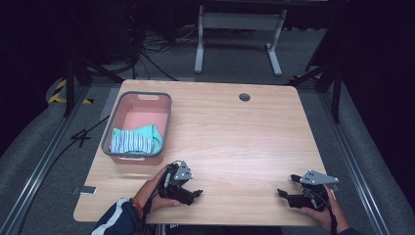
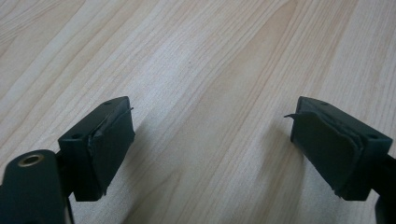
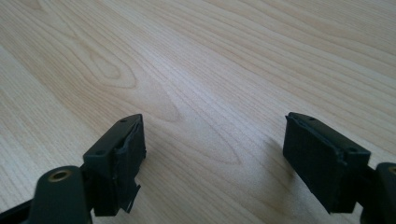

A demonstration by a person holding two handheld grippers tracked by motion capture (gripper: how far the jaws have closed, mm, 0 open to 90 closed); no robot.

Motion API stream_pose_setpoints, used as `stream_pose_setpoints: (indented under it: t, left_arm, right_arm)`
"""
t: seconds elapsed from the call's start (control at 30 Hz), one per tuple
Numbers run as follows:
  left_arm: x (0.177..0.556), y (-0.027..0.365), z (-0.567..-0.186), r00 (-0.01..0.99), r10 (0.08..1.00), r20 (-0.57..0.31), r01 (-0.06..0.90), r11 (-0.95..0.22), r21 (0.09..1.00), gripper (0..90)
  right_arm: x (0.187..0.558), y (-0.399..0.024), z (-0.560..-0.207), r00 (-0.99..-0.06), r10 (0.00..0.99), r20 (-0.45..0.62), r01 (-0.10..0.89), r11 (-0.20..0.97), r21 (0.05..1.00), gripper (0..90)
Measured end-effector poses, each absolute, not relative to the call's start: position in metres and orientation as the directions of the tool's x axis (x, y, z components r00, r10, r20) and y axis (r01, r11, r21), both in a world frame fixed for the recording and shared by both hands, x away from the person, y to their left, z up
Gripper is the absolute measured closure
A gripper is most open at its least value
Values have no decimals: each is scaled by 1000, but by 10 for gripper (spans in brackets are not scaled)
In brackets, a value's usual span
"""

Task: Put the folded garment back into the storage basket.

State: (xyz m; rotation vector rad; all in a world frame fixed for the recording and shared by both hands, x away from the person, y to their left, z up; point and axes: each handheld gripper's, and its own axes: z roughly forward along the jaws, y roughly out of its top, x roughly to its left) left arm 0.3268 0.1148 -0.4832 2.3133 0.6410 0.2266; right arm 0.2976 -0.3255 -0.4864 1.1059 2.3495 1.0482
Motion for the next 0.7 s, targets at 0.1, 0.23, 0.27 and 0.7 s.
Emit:
stream_pose_setpoints:
  t: [0.1, 0.23, 0.27, 0.7]
  left_arm:
    - [327, 114, -483, 862, 507, -18, 380, -621, 685, 130]
    - [327, 114, -483, 861, 509, -18, 381, -621, 685, 124]
    - [328, 114, -483, 861, 509, -17, 380, -621, 686, 123]
    - [329, 113, -483, 861, 508, -20, 384, -624, 681, 110]
  right_arm:
    - [298, -325, -486, -639, 769, 8, 519, 423, 743, 218]
    - [298, -326, -486, -641, 767, 9, 518, 425, 742, 215]
    - [298, -326, -486, -641, 767, 9, 519, 425, 742, 215]
    - [298, -326, -486, -642, 767, 9, 518, 425, 742, 214]
